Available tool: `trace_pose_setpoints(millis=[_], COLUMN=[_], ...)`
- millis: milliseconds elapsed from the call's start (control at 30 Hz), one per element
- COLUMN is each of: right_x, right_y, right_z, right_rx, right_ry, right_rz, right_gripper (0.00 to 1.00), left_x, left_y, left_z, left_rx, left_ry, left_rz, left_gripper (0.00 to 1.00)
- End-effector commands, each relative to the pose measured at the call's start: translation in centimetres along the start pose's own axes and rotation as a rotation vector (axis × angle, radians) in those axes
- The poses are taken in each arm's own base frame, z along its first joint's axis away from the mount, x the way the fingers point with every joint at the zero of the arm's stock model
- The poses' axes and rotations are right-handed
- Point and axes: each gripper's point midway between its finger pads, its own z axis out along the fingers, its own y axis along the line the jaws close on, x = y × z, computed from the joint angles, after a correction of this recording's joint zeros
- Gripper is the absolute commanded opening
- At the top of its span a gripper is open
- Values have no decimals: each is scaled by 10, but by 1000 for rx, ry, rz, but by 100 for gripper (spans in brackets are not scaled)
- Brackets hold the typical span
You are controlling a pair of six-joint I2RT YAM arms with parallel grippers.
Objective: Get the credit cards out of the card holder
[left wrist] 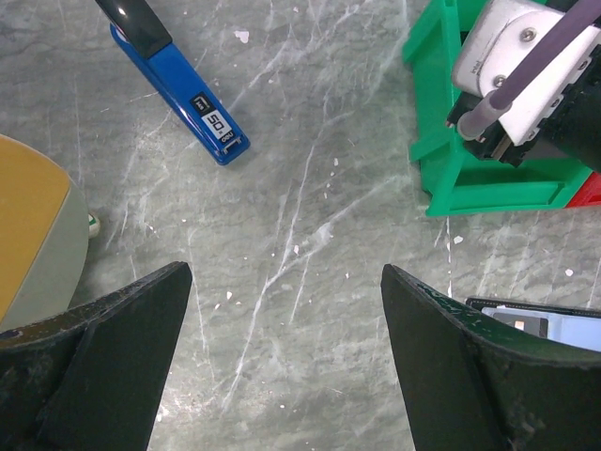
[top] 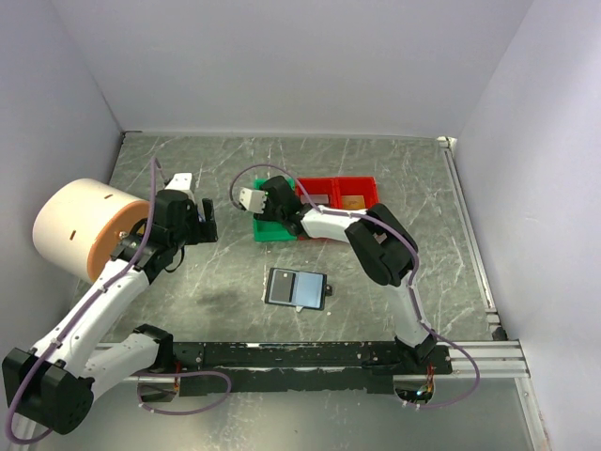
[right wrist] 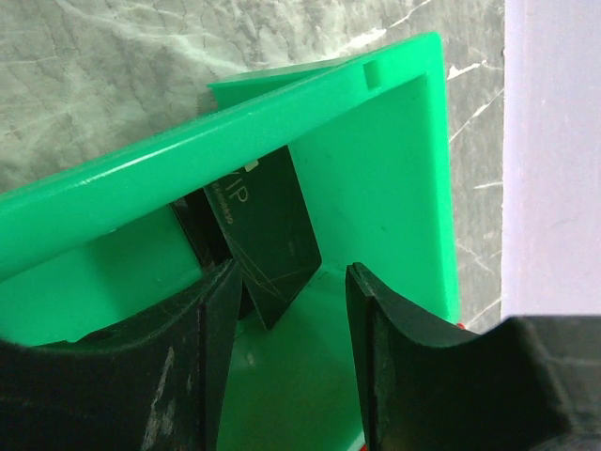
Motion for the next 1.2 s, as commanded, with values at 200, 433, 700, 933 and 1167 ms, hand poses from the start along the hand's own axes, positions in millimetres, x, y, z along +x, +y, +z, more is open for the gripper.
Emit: trace_pose_setpoints(millis=[200,433,700,933,1167], right_x=[-11,-29,-60,-32,-8], right_y=[-8,-32,-103,-108,-89], right_z=[-5,-17,-85,-133,-166], right_rx=[-33,27,275,394,386], right_ry=[-23,-74,-236,-203,-138], right_rz=[44,128,462,907,1102], right_gripper=[51,52,59,80,82], left_x=[-5,-5,-7,-9,-9], left_y=[-1,0,1,5,8], left_z=[1,1,-1,-3,-3], left_rx=[4,2,-5,-24,-41], left_ry=[1,1,-13,-26,-28], left_rz=[8,8,-1,-10,-13], left_gripper=[94,94,95,96,97])
